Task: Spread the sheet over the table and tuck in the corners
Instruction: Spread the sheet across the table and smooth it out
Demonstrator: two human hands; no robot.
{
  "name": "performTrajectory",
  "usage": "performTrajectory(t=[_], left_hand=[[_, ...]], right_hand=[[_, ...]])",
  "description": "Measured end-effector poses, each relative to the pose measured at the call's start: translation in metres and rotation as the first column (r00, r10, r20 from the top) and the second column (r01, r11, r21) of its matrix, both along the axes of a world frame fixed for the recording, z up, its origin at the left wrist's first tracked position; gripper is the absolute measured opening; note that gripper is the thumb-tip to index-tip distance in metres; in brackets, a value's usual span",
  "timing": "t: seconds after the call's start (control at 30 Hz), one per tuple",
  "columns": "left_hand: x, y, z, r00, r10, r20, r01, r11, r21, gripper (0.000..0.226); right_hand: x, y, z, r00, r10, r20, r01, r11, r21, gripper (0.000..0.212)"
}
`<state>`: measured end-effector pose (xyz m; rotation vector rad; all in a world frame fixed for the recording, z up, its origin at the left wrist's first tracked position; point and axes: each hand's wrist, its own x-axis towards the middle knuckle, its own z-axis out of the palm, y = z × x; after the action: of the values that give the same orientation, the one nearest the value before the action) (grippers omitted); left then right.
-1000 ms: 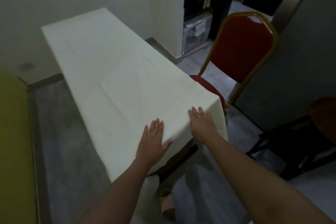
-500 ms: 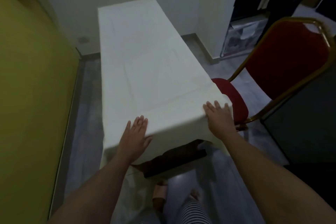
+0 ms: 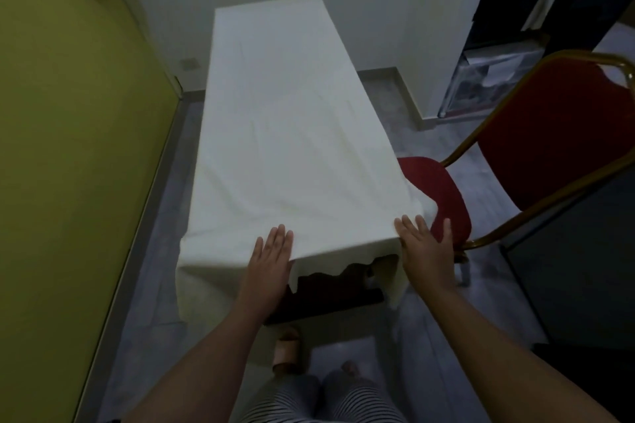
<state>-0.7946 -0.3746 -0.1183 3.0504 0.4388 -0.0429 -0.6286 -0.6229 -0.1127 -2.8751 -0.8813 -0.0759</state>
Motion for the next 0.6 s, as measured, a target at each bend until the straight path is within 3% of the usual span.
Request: performTrajectory(t=[0.1,0.2,0.33,0.5,0.6], left_hand=[[-0.010,-0.006,-0.003,0.997,-0.071,0.001,0.071,0.997,0.024,0.055],[-0.025,-0.001,-0.004,0.995,-0.088,-0.038,0.090,0.994,0.063,0.066],[-0.036,0.022,0.003,0.988,0.156,-0.014,-0.155,0.986,0.055,0.071],[-0.044,0.056,0.010,0.858,0.506,-0.092,-0.506,0.862,0.031,0.073],[-0.050,0.067,0.009,0.850,0.516,-0.105,-0.516,0.856,0.026,0.071]], right_hand=[[-0.022,-0.022,-0.008,0.999,0.034,0.024,-0.035,0.999,0.008,0.064],[-0.036,-0.027,-0.013,0.999,0.039,0.033,-0.039,0.999,-0.010,0.052],[-0.026,-0.005,-0.009,0.998,-0.055,0.002,0.055,0.998,0.009,0.061],[0.030,0.012,0.006,0.965,-0.261,-0.039,0.261,0.965,-0.014,0.077],[0.050,0.014,0.007,0.987,-0.148,-0.064,0.140,0.984,-0.111,0.065]])
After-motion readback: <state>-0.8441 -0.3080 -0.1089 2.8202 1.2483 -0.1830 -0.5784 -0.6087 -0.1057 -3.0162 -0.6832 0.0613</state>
